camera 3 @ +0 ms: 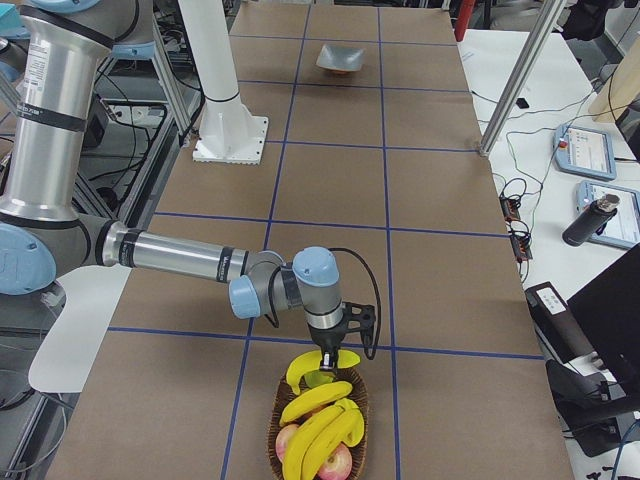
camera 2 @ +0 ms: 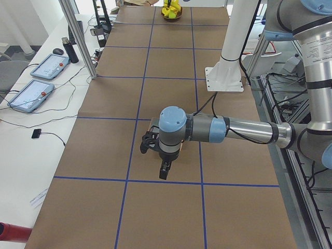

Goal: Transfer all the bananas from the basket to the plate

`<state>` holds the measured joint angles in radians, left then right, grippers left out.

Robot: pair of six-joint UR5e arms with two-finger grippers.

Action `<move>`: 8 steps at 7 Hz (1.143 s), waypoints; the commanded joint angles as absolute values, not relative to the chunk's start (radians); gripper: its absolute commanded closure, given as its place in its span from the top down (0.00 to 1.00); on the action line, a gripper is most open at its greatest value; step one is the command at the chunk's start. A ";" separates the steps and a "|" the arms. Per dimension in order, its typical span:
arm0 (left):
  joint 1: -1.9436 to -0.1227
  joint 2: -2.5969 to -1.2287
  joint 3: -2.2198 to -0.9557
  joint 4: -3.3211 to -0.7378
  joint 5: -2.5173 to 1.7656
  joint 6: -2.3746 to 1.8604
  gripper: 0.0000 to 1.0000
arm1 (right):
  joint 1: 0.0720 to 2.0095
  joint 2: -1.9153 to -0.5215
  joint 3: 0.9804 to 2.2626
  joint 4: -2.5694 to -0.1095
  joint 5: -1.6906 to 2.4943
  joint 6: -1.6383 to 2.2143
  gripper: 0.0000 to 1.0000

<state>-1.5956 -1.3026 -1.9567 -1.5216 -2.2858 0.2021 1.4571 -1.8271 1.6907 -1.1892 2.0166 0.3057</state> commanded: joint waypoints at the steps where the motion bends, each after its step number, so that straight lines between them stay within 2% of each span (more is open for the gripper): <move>1: -1.595 -1.304 -1.959 -1.522 -2.290 0.204 1.00 | 1.489 -1.824 1.915 -1.415 2.065 0.259 0.00; 2: -1.594 -1.313 -1.963 -1.523 -2.293 0.204 1.00 | 1.489 -1.784 1.948 -1.457 2.086 0.268 0.00; 4: -1.594 -1.351 -1.968 -1.581 -2.290 0.201 1.00 | 1.485 -1.667 1.924 -1.468 2.204 0.300 0.00; 6: -1.591 -1.371 -1.971 -1.798 -2.292 0.202 1.00 | 1.433 -1.522 1.927 -1.493 2.288 0.504 0.00; 8: -1.580 -1.504 -1.960 -1.792 -2.397 0.178 1.00 | 1.347 -1.372 1.927 -1.493 2.310 0.751 0.00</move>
